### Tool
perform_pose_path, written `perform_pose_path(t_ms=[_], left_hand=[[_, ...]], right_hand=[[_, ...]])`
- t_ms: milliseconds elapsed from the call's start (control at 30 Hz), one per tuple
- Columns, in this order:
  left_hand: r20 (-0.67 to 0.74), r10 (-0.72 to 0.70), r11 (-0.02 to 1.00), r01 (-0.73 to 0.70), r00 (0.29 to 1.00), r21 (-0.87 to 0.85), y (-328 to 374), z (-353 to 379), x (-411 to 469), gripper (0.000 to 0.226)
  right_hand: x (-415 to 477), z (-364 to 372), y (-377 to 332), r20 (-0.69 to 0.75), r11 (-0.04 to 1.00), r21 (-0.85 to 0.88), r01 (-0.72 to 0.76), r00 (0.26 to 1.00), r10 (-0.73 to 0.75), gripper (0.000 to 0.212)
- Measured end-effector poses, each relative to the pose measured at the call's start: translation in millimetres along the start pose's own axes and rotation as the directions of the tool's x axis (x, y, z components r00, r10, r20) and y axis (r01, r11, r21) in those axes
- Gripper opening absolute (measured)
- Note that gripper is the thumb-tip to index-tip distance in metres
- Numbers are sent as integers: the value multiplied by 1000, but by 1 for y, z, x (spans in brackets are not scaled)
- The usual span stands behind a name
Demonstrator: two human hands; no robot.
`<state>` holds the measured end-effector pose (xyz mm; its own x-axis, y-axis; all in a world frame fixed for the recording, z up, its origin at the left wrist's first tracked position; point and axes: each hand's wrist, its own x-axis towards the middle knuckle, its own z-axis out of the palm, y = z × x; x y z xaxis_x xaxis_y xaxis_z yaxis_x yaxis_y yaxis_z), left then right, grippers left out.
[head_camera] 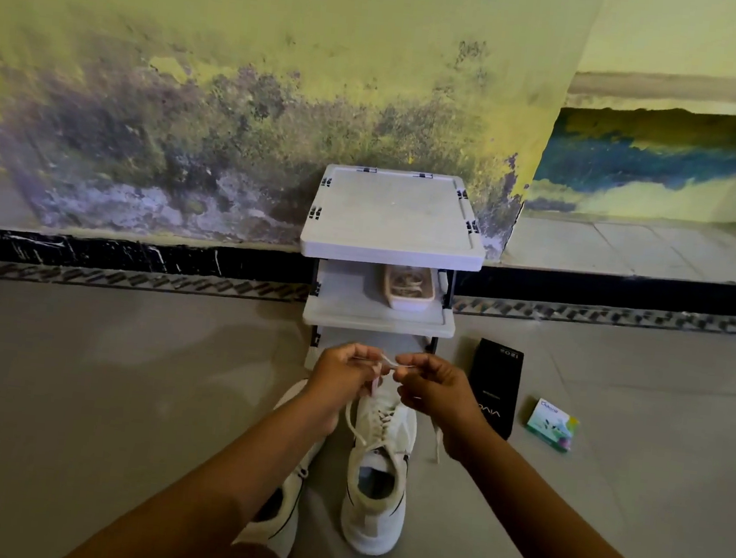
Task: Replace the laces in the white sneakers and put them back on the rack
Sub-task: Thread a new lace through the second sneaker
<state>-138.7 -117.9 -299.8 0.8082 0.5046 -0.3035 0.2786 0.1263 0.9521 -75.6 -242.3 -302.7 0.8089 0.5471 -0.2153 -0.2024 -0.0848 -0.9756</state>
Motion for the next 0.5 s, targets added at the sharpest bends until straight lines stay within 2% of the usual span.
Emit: perform_pose_path(t_ms=[100,367,500], left_hand=[[4,-14,999,14,1000,-48,-6,2,1,16],[14,-19,995,20,1000,-100,-12,-5,-2,13],[36,-5,999,7,999,-39,-12,-6,-3,13]], right_hand=[[0,3,7,10,999,14,-45,999,45,8],[0,6,16,17,967,202,-157,987,157,7],[1,9,20,30,953,238,-189,982,188,9]])
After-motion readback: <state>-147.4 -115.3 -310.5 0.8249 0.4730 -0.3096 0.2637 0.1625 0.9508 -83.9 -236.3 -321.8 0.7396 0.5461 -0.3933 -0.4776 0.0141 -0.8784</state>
